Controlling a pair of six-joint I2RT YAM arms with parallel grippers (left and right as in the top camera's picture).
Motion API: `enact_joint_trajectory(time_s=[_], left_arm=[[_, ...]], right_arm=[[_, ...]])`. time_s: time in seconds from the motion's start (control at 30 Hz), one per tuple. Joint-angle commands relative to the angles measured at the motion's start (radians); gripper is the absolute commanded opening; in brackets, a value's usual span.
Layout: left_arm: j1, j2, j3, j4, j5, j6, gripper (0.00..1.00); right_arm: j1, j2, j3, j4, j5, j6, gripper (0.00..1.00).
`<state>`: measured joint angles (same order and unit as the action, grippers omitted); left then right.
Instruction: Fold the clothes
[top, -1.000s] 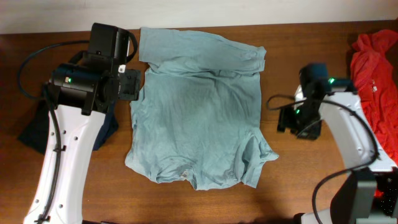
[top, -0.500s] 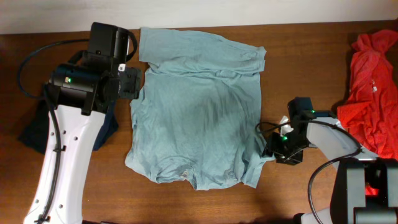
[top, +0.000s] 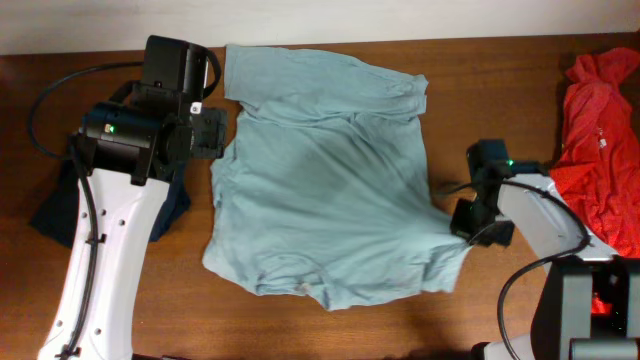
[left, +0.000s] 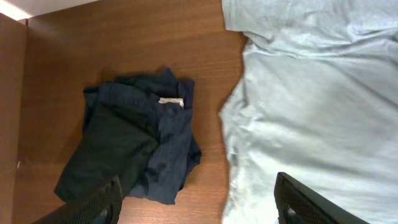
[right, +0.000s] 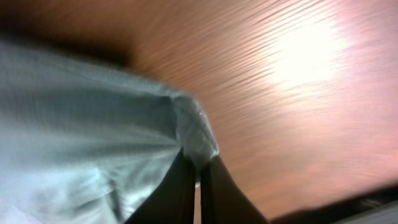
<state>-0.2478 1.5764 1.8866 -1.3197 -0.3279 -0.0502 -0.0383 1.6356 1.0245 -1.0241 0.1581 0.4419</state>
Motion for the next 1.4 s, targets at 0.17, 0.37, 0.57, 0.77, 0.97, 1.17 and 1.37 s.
enact_joint_trajectory(time_s=[0.17, 0.37, 0.57, 0.77, 0.97, 1.17, 1.37], left_arm=[[0.0, -0.01, 0.005, 0.0, 0.003, -0.017, 0.78], [0.002, -0.01, 0.005, -0.035, 0.004, -0.018, 0.92], [0.028, -0.004, -0.043, -0.092, 0.054, -0.077, 0.96], [0.112, 0.008, -0.262, 0.03, 0.219, -0.076, 0.96], [0.131, 0.029, -0.476, 0.262, 0.294, -0.061, 0.93], [0.133, 0.077, -0.595, 0.42, 0.387, -0.021, 0.89], [0.133, 0.185, -0.674, 0.574, 0.476, 0.078, 0.89]], right_arm=[[0.004, 0.0, 0.118, 0.007, 0.31, 0.162, 0.04], [-0.031, 0.0, 0.119, -0.018, 0.324, 0.163, 0.31], [-0.082, -0.002, 0.121, -0.055, 0.201, 0.156, 0.56], [-0.085, -0.006, 0.123, 0.014, -0.156, -0.106, 0.47], [-0.051, -0.006, 0.123, 0.093, -0.661, -0.377, 0.28], [0.05, -0.006, 0.123, 0.135, -0.654, -0.42, 0.38], [0.126, -0.006, 0.122, 0.173, -0.602, -0.374, 0.43]])
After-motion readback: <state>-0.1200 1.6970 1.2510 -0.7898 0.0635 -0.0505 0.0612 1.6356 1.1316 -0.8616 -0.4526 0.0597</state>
